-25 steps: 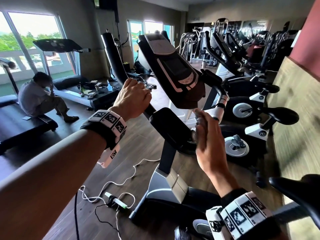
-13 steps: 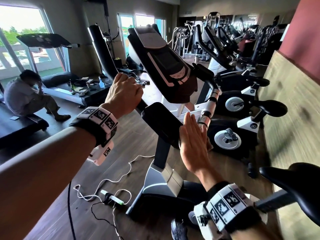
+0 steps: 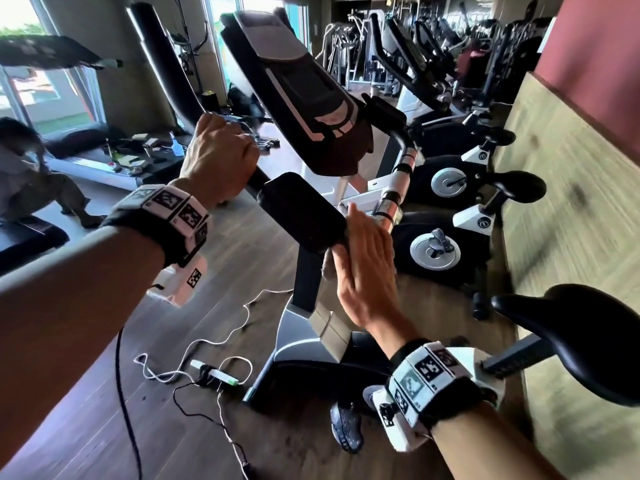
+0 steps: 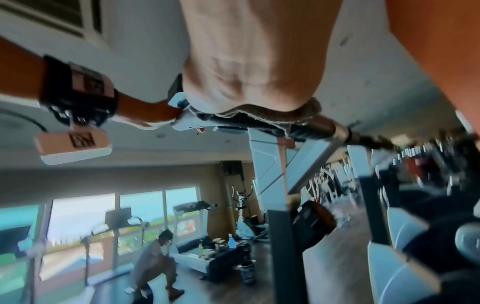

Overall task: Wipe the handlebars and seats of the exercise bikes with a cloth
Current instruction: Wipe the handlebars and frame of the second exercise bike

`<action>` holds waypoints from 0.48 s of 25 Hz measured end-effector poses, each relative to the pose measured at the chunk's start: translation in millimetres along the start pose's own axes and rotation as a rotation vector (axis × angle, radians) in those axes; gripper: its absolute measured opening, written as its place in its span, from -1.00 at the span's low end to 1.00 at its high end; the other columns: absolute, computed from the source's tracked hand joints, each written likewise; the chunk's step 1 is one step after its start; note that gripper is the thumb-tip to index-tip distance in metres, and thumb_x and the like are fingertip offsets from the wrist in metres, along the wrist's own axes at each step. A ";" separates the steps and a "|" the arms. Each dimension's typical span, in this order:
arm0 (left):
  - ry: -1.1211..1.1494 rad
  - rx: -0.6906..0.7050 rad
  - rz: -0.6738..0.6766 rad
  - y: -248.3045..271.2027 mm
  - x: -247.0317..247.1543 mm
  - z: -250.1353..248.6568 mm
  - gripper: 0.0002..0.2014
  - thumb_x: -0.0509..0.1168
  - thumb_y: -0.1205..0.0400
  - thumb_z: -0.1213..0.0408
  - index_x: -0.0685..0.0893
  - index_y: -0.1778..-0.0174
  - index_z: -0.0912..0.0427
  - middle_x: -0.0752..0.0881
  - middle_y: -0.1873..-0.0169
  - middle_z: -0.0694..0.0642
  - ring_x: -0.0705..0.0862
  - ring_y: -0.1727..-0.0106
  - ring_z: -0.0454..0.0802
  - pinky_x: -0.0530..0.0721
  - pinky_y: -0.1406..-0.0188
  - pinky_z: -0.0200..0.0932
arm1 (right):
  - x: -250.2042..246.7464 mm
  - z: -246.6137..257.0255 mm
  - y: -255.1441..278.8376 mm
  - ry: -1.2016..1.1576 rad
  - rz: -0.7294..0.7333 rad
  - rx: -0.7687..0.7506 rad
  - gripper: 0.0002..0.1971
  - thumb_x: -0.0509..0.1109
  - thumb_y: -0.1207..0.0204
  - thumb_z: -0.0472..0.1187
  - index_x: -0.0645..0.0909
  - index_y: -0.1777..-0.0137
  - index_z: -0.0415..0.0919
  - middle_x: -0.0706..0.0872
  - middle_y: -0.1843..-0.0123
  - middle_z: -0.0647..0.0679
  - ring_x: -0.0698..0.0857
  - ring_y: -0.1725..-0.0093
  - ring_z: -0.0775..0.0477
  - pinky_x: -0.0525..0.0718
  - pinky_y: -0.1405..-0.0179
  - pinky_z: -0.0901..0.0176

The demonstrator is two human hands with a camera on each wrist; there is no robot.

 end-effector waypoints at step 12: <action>0.048 -0.017 -0.028 1.8 -1.9 -5.0 -0.56 0.06 -0.72 0.13 0.87 0.02 0.15 0.79 0.04 0.28 0.58 -0.15 0.30 0.38 -0.44 0.21 | -9.0 2.7 -14.8 -0.060 0.195 0.140 -0.25 -0.29 -0.73 0.23 -0.22 -0.82 -0.15 -0.14 -0.86 0.00 -0.34 -0.76 0.22 -0.47 -0.69 0.17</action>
Point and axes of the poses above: each hand's wrist, its own y-axis away from the middle knuckle, its own x-axis out of the palm, z = x × y, the point moved 2 cm from there along -y, towards the middle knuckle
